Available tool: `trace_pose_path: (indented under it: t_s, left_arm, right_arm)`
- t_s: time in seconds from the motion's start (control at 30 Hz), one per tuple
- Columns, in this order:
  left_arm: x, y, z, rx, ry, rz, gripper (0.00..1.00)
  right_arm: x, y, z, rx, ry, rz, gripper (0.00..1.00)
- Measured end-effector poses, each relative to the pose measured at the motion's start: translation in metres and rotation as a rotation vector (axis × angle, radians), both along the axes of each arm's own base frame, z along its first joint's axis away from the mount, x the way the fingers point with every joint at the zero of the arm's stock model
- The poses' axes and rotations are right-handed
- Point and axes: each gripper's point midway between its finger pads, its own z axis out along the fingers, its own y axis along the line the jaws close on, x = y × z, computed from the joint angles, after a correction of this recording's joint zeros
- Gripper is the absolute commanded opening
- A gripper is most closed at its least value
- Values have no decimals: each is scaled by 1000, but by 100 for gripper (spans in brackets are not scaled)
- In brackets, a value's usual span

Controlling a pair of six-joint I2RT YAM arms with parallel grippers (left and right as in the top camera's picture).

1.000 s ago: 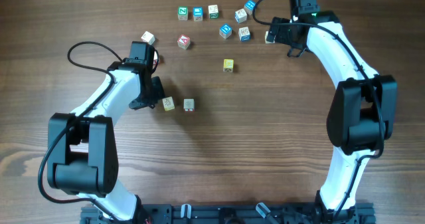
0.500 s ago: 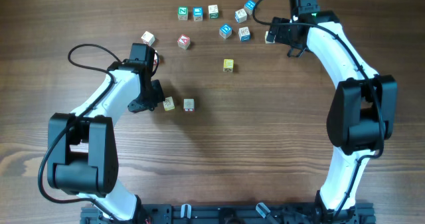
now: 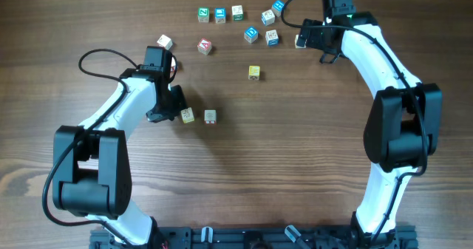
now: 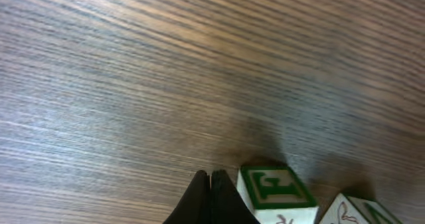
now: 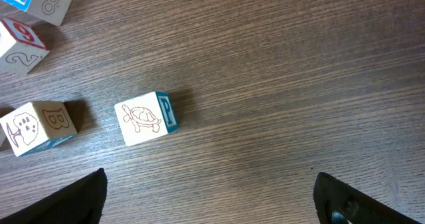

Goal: Form a horizontal line

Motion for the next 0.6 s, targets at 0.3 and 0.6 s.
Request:
trace_pose_path:
  t_s: [0.3,0.6]
  left_arm:
    - [-1,-17,0,-22,-5,-46,4]
    - [3,-25,1,-22,-27,-85,4]
  right_arm:
    - [0,0,0,0,0,0,100]
    - [0,0,0,0,0,0,100]
